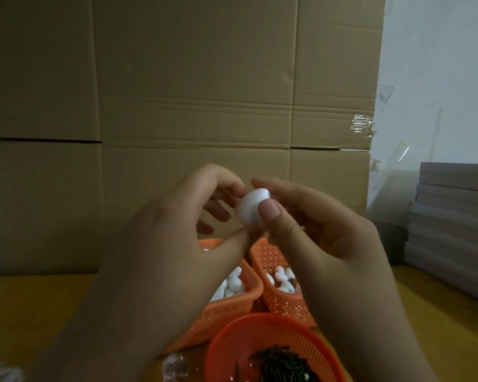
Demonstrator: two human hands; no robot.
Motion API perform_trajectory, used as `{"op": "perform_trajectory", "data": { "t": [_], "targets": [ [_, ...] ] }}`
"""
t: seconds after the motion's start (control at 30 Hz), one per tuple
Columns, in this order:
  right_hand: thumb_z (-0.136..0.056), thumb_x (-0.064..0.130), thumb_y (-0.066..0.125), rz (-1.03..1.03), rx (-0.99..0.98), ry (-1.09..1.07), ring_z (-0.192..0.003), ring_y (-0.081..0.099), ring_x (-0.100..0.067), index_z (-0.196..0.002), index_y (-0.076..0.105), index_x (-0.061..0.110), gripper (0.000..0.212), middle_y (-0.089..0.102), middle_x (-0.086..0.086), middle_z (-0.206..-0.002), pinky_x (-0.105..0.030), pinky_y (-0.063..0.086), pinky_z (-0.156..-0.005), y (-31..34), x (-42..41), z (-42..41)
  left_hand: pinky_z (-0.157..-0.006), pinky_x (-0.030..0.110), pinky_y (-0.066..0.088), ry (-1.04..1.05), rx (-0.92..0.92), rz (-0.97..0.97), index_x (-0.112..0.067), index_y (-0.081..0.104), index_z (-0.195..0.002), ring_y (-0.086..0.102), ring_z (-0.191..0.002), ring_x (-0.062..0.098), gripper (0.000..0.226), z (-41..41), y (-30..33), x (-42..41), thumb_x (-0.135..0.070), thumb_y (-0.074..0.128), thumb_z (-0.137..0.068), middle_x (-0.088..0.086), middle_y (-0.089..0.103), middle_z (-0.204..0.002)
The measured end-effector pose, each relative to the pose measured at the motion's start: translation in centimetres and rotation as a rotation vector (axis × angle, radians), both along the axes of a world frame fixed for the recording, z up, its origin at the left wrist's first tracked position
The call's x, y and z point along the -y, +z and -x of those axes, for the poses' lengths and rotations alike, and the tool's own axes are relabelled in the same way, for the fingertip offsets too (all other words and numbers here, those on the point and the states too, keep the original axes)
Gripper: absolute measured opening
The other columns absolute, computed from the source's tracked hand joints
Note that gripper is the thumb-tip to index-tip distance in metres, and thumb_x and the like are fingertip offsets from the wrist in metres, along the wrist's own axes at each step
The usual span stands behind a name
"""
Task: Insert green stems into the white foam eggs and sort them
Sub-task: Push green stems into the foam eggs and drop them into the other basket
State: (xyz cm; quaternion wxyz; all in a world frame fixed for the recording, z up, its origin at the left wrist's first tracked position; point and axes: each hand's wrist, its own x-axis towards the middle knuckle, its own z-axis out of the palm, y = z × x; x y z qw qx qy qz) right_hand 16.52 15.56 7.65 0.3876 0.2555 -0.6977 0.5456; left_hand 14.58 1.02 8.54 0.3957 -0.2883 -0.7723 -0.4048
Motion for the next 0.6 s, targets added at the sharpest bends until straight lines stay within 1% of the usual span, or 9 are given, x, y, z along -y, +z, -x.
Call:
{"op": "perform_trajectory", "data": {
  "t": [0.07, 0.13, 0.23, 0.27, 0.33, 0.4, 0.5, 0.57, 0.6],
  "targets": [
    [-0.087, 0.032, 0.062, -0.054, -0.021, 0.028, -0.095, 0.065, -0.004, -0.102, 0.072, 0.041, 0.02, 0.067, 0.013, -0.097, -0.016, 0.052, -0.076, -0.2, 0.2, 0.2, -0.07, 0.003, 0.043, 0.007, 0.006, -0.028, -0.048, 0.057, -0.091, 0.06, -0.087, -0.007, 0.027, 0.1, 0.0, 0.2, -0.063, 0.07, -0.072, -0.031, 0.06, -0.096],
    [-0.086, 0.02, 0.058, -0.117, -0.036, 0.035, -0.102, 0.061, -0.005, -0.105, 0.072, 0.041, 0.032, 0.061, 0.013, -0.103, -0.015, 0.049, -0.077, -0.4, 0.5, 0.2, -0.071, 0.006, 0.045, -0.027, 0.023, -0.013, -0.046, 0.061, -0.089, 0.062, -0.085, -0.003, 0.02, 0.2, 0.1, 0.3, -0.053, 0.071, -0.074, -0.025, 0.061, -0.092],
    [-0.087, 0.015, 0.057, -0.133, -0.053, 0.085, -0.106, 0.06, -0.006, -0.111, 0.069, 0.038, 0.035, 0.06, 0.011, -0.109, -0.015, 0.048, -0.08, -0.4, 0.8, 0.4, -0.063, 0.021, 0.054, -0.122, 0.063, -0.029, -0.046, 0.062, -0.092, 0.067, -0.078, 0.001, 0.023, 0.2, 0.2, 0.5, -0.046, 0.066, -0.07, -0.022, 0.067, -0.089],
    [-0.086, 0.017, 0.058, -0.093, -0.045, 0.108, -0.105, 0.062, -0.007, -0.112, 0.067, 0.039, 0.035, 0.062, 0.01, -0.109, -0.018, 0.05, -0.081, -0.4, 0.7, 0.5, -0.062, 0.023, 0.055, -0.176, 0.078, -0.052, -0.046, 0.062, -0.094, 0.068, -0.079, 0.001, 0.026, 0.2, 0.3, 0.4, -0.048, 0.068, -0.069, -0.022, 0.069, -0.091],
    [-0.081, 0.021, 0.062, 0.058, 0.045, 0.196, -0.096, 0.068, -0.012, -0.111, 0.066, 0.039, 0.035, 0.068, 0.005, -0.105, -0.022, 0.054, -0.079, -0.2, 0.4, 0.6, -0.068, 0.025, 0.059, -0.293, 0.098, -0.125, -0.044, 0.065, -0.097, 0.07, -0.086, 0.003, 0.03, 0.2, 0.5, 0.7, -0.045, 0.073, -0.068, -0.021, 0.072, -0.096],
    [-0.078, 0.027, 0.064, 0.16, 0.156, 0.296, -0.088, 0.071, -0.014, -0.107, 0.07, 0.033, 0.03, 0.072, 0.0, -0.1, -0.023, 0.056, -0.075, -0.1, -0.3, 0.5, -0.072, 0.029, 0.06, -0.333, 0.073, -0.172, -0.043, 0.068, -0.097, 0.07, -0.092, 0.006, 0.032, 0.3, 0.6, 1.0, -0.041, 0.078, -0.067, -0.019, 0.072, -0.098],
    [-0.08, 0.03, 0.064, 0.142, 0.191, 0.355, -0.085, 0.071, -0.012, -0.099, 0.074, 0.029, 0.022, 0.075, -0.001, -0.093, -0.021, 0.056, -0.072, 0.0, -0.8, 0.1, -0.07, 0.03, 0.057, -0.254, 0.007, -0.071, -0.048, 0.067, -0.098, 0.069, -0.093, 0.006, 0.031, 0.1, 0.8, 1.2, -0.052, 0.069, -0.068, -0.022, 0.07, -0.1],
    [-0.08, 0.027, 0.065, 0.144, 0.133, 0.305, -0.084, 0.071, -0.012, -0.097, 0.075, 0.027, 0.019, 0.075, 0.0, -0.091, -0.021, 0.056, -0.072, 0.1, -0.6, 0.1, -0.067, 0.027, 0.057, -0.165, -0.031, -0.01, -0.047, 0.067, -0.097, 0.066, -0.092, 0.003, 0.029, -0.1, 0.7, 1.3, -0.055, 0.065, -0.069, -0.024, 0.068, -0.098],
    [-0.079, 0.026, 0.067, 0.136, 0.094, 0.264, -0.083, 0.071, -0.011, -0.096, 0.075, 0.027, 0.018, 0.075, 0.001, -0.089, -0.021, 0.055, -0.072, 0.2, -0.6, 0.0, -0.069, 0.026, 0.055, -0.124, -0.047, 0.028, -0.045, 0.067, -0.095, 0.064, -0.093, 0.002, 0.027, -0.1, 0.7, 1.3, -0.055, 0.064, -0.071, -0.024, 0.067, -0.096]
  ]
}}
